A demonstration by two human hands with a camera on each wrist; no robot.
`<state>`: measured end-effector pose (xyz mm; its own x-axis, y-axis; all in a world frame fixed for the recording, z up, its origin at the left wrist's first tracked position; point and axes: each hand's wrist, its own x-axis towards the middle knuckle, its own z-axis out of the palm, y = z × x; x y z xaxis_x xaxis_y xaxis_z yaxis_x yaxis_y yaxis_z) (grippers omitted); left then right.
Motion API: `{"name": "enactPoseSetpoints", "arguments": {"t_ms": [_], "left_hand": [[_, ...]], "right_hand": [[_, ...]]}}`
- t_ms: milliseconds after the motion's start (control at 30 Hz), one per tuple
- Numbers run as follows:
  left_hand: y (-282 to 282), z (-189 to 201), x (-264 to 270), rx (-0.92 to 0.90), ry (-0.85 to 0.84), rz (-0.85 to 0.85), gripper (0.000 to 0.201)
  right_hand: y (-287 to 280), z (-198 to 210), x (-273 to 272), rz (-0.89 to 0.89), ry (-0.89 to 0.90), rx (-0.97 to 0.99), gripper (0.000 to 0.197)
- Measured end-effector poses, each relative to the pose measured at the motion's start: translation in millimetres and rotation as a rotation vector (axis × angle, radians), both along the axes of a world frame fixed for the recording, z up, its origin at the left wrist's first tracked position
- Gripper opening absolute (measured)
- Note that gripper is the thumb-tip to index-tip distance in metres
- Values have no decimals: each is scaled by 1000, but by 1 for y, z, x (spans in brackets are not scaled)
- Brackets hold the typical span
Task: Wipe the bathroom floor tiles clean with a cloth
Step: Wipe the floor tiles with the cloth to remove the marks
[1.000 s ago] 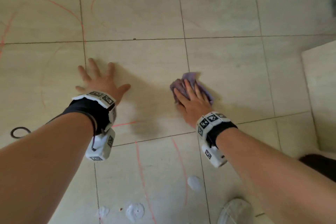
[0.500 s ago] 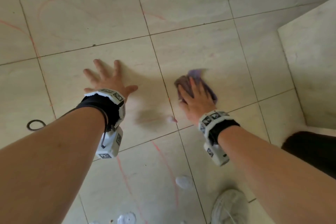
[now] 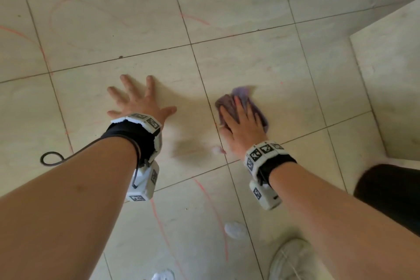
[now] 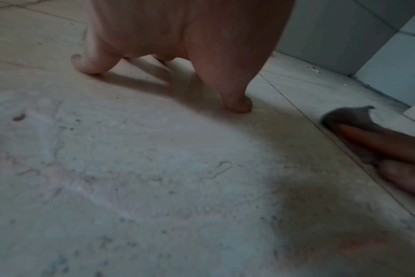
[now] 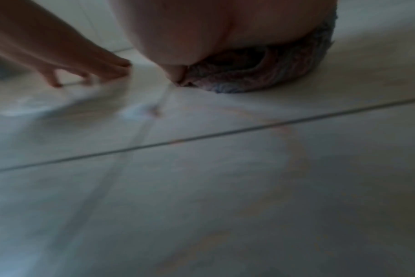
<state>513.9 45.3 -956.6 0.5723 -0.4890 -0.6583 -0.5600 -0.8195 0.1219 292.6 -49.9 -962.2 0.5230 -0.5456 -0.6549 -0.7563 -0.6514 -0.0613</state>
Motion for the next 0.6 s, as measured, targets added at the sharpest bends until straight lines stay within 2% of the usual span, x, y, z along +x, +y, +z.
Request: {"name": "enactPoseSetpoints", "arguments": {"t_ms": [100,200,267,333,400,433,467,533,600], "left_hand": [[1,0,-2,1,-6,0,92],[1,-1,-2,11,-28,-9,91],[1,-2,-2,7,-29,-9,91],[1,-2,-1,6,-35,-3,91],[2,-2,-2,6,-29,0,90],[1,-2,-2,2,-29,3,90],[1,-2,-2,-1,-30,4,91],[1,-2,-2,5,-34,3,91],[2,-3,-2,12,-37,1,92]], "right_hand": [[-57,10,-15,-298,54,-85,60],[-100,11,28,-457,76,-98,59],[-91,5,59,-403,0,-52,60],[-54,-1,67,-216,-91,-30,60],[-12,1,42,26,-54,-32,66],[-2,0,20,92,-14,-25,70],[-4,1,-1,68,-6,-20,69],[-36,3,-39,-105,-19,-54,63],[-77,2,-54,-216,-6,-122,62]]}}
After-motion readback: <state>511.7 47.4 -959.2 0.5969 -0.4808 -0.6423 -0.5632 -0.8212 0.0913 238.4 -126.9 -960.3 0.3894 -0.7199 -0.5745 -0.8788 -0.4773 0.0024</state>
